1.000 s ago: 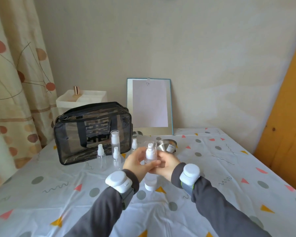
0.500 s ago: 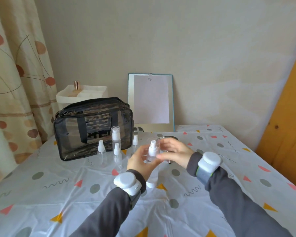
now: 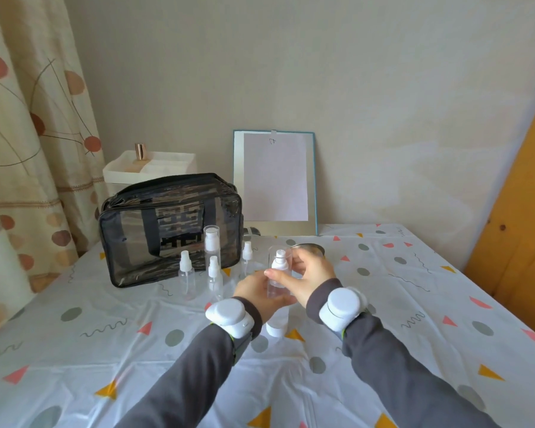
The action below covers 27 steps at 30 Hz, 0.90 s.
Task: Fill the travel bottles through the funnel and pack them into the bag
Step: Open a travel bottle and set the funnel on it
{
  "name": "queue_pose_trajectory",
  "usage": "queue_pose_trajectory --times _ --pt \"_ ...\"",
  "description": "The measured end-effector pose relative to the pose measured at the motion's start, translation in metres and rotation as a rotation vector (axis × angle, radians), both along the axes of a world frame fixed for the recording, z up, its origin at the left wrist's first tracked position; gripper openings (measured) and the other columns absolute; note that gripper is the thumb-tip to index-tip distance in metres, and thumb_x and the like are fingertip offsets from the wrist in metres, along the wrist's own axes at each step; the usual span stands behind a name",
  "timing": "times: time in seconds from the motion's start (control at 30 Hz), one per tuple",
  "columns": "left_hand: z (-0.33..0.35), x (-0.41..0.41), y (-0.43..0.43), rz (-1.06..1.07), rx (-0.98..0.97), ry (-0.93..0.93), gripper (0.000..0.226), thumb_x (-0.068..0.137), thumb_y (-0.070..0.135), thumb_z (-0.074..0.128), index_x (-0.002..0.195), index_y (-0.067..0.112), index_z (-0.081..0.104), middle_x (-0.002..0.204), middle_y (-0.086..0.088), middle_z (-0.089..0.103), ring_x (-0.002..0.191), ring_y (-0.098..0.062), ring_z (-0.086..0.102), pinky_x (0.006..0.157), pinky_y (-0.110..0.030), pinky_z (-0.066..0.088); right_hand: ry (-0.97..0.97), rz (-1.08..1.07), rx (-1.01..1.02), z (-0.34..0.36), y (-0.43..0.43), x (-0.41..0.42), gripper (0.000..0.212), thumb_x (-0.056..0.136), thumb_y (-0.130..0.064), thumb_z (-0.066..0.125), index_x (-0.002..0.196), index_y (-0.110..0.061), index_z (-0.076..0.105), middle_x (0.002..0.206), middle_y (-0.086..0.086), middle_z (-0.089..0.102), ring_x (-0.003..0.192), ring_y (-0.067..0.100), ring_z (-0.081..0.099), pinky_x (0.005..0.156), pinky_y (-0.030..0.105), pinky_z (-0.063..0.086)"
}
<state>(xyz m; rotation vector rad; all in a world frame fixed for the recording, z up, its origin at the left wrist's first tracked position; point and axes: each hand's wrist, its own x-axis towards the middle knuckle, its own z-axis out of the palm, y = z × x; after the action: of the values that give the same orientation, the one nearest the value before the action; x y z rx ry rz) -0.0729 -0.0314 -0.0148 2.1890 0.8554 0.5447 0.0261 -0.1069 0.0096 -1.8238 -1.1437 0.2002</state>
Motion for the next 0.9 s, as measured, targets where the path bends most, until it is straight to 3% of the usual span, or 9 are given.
queue_pose_trajectory --times 0.07,0.17,0.33,0.4,0.53,0.63,0.9 --pt "0.001 0.004 -0.002 0.006 0.046 0.058 0.033 0.078 0.041 0.067 0.104 0.023 0.060 0.081 0.014 0.059 0.073 -0.003 0.054 0.065 -0.013 0.038 0.038 0.006 0.009 0.001 -0.002 0.002 0.037 0.069 -0.040 0.077 0.096 -0.021 0.062 0.091 -0.003 0.065 0.091 0.017 0.062 0.087 0.035 0.050" --pt "0.004 0.008 -0.004 0.013 0.076 0.093 0.033 0.080 0.043 0.064 0.106 0.023 0.059 0.081 0.012 0.059 0.073 -0.007 0.053 0.066 -0.019 0.038 0.046 0.015 0.005 0.002 -0.003 0.003 0.035 0.071 -0.037 0.076 0.098 -0.018 0.064 0.096 0.004 0.068 0.094 0.021 0.062 0.090 0.041 0.049" --pt "0.003 0.002 -0.001 -0.024 0.094 0.104 0.036 0.078 0.044 0.066 0.106 0.023 0.058 0.092 0.006 0.066 0.082 -0.011 0.058 0.073 -0.023 0.044 0.054 0.040 0.010 0.000 -0.003 0.004 0.034 0.072 -0.037 0.075 0.100 -0.021 0.065 0.098 0.000 0.069 0.096 0.017 0.062 0.092 0.038 0.049" --pt "0.004 -0.003 0.004 -0.089 0.023 0.061 0.043 0.077 0.041 0.070 0.112 0.020 0.059 0.102 0.004 0.067 0.094 -0.012 0.061 0.086 -0.027 0.049 0.075 0.084 -0.006 -0.001 -0.003 0.006 0.034 0.073 -0.036 0.075 0.102 -0.022 0.064 0.101 -0.001 0.068 0.099 0.015 0.062 0.095 0.037 0.048" --pt "0.012 -0.010 0.008 -0.252 -0.226 -0.185 0.049 0.081 0.013 0.069 0.125 0.008 0.050 0.124 -0.006 0.059 0.118 -0.017 0.053 0.106 -0.036 0.039 0.201 0.213 0.009 0.001 -0.003 0.009 0.029 0.078 -0.026 0.072 0.103 -0.031 0.059 0.107 -0.001 0.067 0.104 0.014 0.062 0.100 0.038 0.046" --pt "0.014 -0.009 0.006 -0.242 -0.277 -0.248 0.049 0.081 0.003 0.067 0.126 0.003 0.048 0.123 -0.012 0.060 0.115 -0.020 0.056 0.104 -0.039 0.042 0.213 0.249 0.018 0.000 -0.003 0.010 0.028 0.080 -0.024 0.069 0.102 -0.034 0.055 0.108 -0.006 0.065 0.108 0.014 0.060 0.101 0.032 0.044" --pt "-0.001 -0.005 0.001 -0.158 -0.092 -0.248 0.039 0.083 0.018 0.067 0.120 0.010 0.056 0.114 -0.004 0.064 0.109 -0.014 0.058 0.099 -0.028 0.043 0.259 0.240 0.078 -0.007 -0.002 0.011 0.033 0.079 -0.018 0.071 0.108 -0.027 0.056 0.111 -0.003 0.065 0.107 0.011 0.060 0.102 0.031 0.044"
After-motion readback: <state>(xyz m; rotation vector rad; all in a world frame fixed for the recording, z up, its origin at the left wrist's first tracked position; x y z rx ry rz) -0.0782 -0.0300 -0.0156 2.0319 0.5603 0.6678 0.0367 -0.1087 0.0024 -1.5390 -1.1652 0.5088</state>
